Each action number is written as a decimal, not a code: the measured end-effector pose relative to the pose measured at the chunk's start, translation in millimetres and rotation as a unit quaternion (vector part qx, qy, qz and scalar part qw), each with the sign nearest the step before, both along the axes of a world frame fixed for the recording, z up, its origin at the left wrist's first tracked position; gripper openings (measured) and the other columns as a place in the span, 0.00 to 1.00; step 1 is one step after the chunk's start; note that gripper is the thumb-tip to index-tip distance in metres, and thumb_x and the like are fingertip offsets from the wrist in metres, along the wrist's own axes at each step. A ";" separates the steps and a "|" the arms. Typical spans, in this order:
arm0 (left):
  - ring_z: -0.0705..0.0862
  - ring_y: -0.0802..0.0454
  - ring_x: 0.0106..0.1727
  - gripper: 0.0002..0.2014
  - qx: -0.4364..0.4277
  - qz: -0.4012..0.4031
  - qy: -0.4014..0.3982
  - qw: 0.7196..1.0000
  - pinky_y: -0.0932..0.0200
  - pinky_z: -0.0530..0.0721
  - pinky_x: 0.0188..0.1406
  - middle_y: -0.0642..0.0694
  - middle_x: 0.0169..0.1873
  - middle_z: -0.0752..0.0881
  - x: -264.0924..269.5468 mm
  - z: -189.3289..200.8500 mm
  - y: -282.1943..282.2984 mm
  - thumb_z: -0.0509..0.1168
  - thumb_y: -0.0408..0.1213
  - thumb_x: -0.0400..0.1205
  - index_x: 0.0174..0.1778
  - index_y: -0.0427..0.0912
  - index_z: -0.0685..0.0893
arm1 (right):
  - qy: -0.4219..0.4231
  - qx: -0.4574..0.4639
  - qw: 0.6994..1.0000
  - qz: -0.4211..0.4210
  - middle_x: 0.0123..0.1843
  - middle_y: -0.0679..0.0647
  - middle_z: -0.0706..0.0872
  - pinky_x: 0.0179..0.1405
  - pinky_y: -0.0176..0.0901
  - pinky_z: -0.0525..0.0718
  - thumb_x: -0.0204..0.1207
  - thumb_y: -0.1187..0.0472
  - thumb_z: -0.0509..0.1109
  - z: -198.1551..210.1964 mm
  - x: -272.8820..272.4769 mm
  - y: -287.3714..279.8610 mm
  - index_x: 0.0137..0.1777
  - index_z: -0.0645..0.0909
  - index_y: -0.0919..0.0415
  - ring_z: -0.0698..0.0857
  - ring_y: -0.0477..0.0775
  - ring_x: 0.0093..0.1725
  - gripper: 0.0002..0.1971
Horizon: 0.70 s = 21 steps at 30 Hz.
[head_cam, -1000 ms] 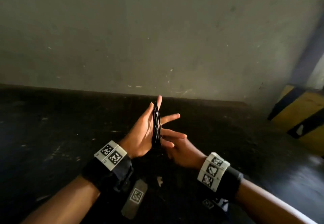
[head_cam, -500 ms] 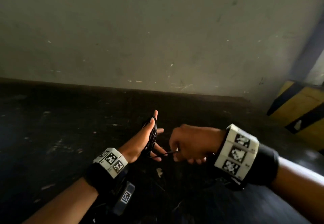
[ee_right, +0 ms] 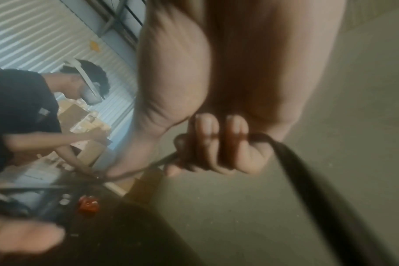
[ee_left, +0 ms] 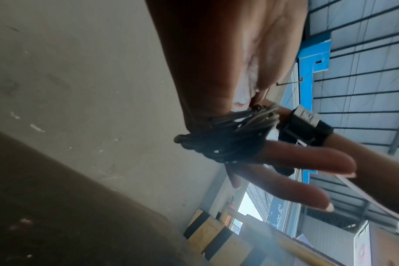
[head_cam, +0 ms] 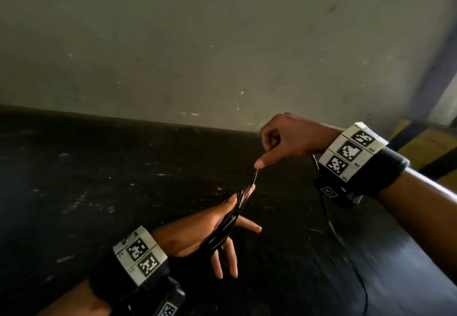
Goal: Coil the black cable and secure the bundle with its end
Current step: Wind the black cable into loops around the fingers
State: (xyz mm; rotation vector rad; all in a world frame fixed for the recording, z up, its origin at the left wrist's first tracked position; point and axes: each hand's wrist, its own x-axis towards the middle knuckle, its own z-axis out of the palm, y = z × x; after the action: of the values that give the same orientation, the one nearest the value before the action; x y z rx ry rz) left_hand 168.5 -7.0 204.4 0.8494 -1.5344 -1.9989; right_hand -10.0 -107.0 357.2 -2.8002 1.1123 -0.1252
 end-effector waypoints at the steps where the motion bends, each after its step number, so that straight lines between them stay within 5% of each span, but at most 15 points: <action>1: 0.89 0.43 0.38 0.22 -0.005 -0.006 0.021 1.000 0.53 0.90 0.26 0.37 0.73 0.77 1.9 5.3 1.4 0.44 0.67 0.77 0.68 0.81 0.63 | -0.014 0.001 1.000 0.004 0.26 0.46 0.81 0.25 0.27 0.73 0.62 0.46 0.79 -2.1 -0.7 -4.0 0.33 0.81 0.58 0.76 0.41 0.25 0.17; 3: 0.90 0.43 0.39 0.23 -0.006 -0.022 0.053 0.998 0.53 0.90 0.26 0.42 0.73 0.78 5.3 15.7 2.2 0.45 0.64 0.78 0.71 0.83 0.54 | -0.048 0.006 0.999 0.008 0.26 0.49 0.80 0.26 0.29 0.74 0.62 0.44 0.79 -11.2 -2.0 -13.0 0.32 0.81 0.59 0.76 0.43 0.26 0.19; 8: 0.91 0.38 0.47 0.22 -0.008 -0.021 0.126 0.992 0.51 0.91 0.27 0.43 0.73 0.78 11.3 34.3 -2.5 0.44 0.62 0.81 0.72 0.81 0.57 | -0.137 0.002 0.991 0.000 0.27 0.53 0.79 0.29 0.42 0.74 0.70 0.42 0.70 -56.1 0.3 -26.9 0.32 0.82 0.62 0.75 0.48 0.26 0.21; 12: 0.91 0.37 0.47 0.22 -0.016 0.024 0.203 0.979 0.52 0.90 0.23 0.42 0.72 0.79 9.6 50.2 -16.4 0.40 0.62 0.82 0.72 0.78 0.61 | -0.254 0.048 0.966 0.022 0.25 0.53 0.79 0.27 0.35 0.74 0.81 0.59 0.64 -99.4 10.7 -28.5 0.31 0.82 0.70 0.76 0.45 0.25 0.19; 16: 0.91 0.35 0.43 0.23 -0.008 0.101 0.278 0.955 0.52 0.88 0.17 0.39 0.70 0.81 2.2 61.4 -37.3 0.41 0.61 0.82 0.75 0.73 0.62 | -0.294 0.109 0.950 0.005 0.39 0.57 0.85 0.34 0.28 0.79 0.79 0.73 0.61 -128.0 27.6 -7.4 0.45 0.84 0.67 0.84 0.48 0.38 0.10; 18: 0.91 0.34 0.43 0.24 -0.008 0.135 0.300 0.944 0.51 0.88 0.18 0.39 0.72 0.78 1.6 61.9 -47.3 0.42 0.61 0.82 0.76 0.72 0.60 | -0.323 0.146 0.935 -0.026 0.36 0.56 0.84 0.26 0.26 0.78 0.82 0.71 0.57 -136.3 37.2 11.0 0.46 0.83 0.57 0.82 0.44 0.30 0.15; 21: 0.91 0.33 0.45 0.24 -0.034 0.204 0.302 0.931 0.52 0.90 0.24 0.36 0.77 0.71 5.2 59.6 -56.7 0.42 0.61 0.83 0.77 0.73 0.57 | -0.304 0.169 0.937 -0.041 0.24 0.50 0.79 0.14 0.34 0.75 0.85 0.60 0.55 -142.4 48.2 34.9 0.42 0.81 0.63 0.75 0.41 0.14 0.15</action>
State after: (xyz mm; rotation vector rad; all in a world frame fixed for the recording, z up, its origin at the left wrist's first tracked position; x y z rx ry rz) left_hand 173.7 -63.7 264.0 0.4128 -0.9730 -1.6680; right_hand 38.3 -72.1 214.9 -2.1744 0.9711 -0.6829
